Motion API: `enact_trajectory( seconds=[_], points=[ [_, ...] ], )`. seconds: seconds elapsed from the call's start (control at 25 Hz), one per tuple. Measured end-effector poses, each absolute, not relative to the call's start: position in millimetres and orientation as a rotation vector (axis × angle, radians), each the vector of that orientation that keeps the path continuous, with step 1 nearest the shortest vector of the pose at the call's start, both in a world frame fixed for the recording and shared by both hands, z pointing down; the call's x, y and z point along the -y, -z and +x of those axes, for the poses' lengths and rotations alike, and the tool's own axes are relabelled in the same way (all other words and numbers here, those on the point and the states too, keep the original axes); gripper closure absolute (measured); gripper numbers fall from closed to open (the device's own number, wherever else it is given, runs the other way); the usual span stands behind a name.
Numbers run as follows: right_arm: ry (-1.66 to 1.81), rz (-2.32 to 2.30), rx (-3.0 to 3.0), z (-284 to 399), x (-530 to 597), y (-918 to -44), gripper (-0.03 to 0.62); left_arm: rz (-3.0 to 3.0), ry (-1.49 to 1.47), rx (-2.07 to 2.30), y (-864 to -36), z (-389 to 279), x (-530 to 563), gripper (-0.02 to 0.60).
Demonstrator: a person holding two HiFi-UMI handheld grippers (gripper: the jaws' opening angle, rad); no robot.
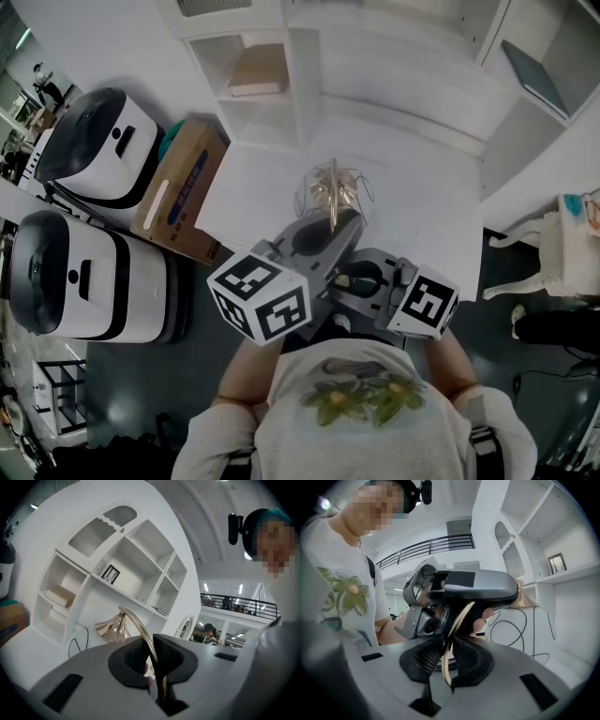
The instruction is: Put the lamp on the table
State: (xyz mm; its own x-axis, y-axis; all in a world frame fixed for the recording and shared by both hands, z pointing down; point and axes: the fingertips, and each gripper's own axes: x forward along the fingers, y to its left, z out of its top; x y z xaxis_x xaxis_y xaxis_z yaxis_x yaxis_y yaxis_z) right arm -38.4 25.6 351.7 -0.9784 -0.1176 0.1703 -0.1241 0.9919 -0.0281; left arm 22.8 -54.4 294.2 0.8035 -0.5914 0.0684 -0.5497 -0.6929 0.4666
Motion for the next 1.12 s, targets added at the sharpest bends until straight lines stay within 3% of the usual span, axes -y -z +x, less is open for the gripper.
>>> enact_trajectory(
  seconds=[1.12],
  points=[
    [-0.154, 0.327, 2.937, -61.5, 96.7, -368.9, 0.520, 2.525, 0.032, 0.622, -314.2, 12.3, 169.2, 0.534]
  ],
)
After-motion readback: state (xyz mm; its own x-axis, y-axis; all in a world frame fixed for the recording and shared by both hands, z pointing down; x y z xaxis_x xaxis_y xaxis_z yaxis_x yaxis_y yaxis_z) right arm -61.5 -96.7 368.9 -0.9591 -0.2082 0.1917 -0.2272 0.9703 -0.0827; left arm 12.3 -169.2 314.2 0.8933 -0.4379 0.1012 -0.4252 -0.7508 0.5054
